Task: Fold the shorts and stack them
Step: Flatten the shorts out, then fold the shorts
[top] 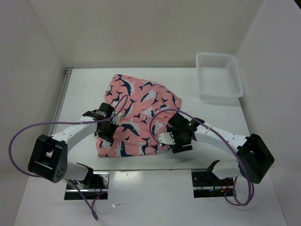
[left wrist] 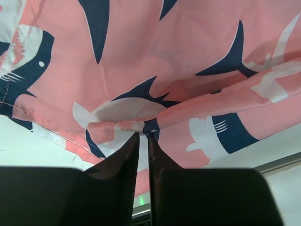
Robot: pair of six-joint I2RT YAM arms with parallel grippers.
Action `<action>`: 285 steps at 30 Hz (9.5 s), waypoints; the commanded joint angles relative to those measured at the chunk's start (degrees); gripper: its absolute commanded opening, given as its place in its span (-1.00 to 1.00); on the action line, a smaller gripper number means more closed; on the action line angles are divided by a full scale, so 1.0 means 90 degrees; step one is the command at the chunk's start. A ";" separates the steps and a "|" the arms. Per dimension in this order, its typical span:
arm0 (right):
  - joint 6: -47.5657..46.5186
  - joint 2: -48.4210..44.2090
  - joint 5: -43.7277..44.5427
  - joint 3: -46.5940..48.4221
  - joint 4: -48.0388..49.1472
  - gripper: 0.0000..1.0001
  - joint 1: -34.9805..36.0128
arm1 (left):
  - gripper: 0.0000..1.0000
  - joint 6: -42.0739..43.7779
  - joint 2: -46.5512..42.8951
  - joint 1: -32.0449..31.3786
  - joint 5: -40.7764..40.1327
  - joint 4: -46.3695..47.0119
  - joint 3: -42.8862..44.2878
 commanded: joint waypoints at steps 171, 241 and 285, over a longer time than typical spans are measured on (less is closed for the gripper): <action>1.0964 0.3649 -0.2599 0.2207 0.2229 -0.06 -0.2833 | -0.51 0.0008 0.3192 0.2732 -0.1002 0.1641 0.2152; 0.3278 0.2594 0.1424 0.4756 0.2033 -1.00 -0.1262 | 0.39 0.0008 0.4021 0.0535 0.0119 0.1915 0.3763; 0.3454 0.3522 0.0475 0.5216 0.2199 0.37 0.0050 | 0.35 0.0008 0.3035 0.1249 0.1799 0.0460 0.4887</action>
